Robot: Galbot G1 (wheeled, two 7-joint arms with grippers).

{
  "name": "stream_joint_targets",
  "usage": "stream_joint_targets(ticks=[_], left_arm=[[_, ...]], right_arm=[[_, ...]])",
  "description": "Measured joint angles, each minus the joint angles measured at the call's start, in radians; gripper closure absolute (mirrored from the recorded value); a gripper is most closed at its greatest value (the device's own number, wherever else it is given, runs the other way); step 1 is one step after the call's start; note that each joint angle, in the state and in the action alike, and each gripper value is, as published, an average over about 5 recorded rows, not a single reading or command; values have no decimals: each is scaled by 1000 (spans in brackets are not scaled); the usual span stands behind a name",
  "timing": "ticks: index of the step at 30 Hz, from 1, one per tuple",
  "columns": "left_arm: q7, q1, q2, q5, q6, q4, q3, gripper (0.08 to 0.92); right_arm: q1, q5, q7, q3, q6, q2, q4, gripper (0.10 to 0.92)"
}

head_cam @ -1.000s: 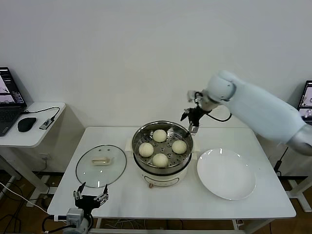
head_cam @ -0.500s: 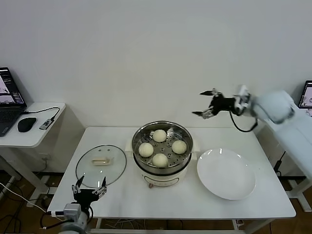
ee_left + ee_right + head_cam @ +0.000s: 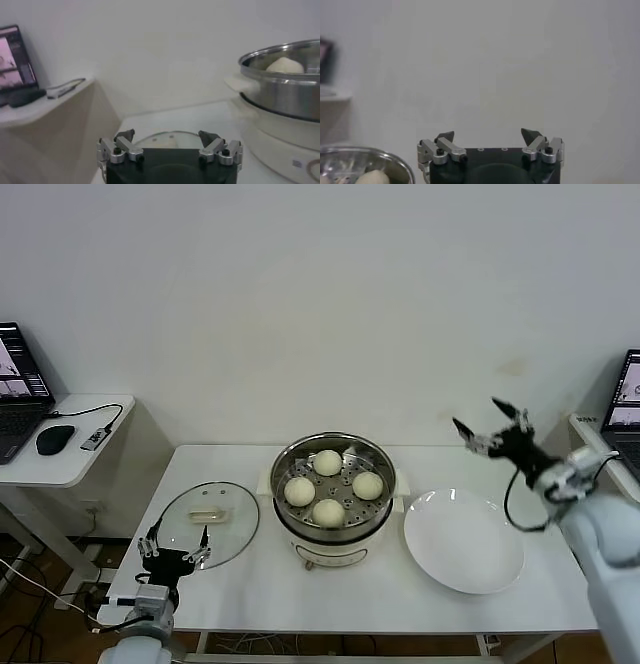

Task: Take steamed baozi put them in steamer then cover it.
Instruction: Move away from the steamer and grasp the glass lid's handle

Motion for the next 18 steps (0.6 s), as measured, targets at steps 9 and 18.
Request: stream_joint_targets(ticks=[9, 18], left_arm=[[-80, -46, 42, 421, -162, 100, 27, 177], [-184, -124, 84, 734, -296, 256, 56, 177]], right_arm=[[-199, 9, 62, 83, 34, 132, 56, 203], [-292, 0, 83, 123, 50, 198, 91, 203]])
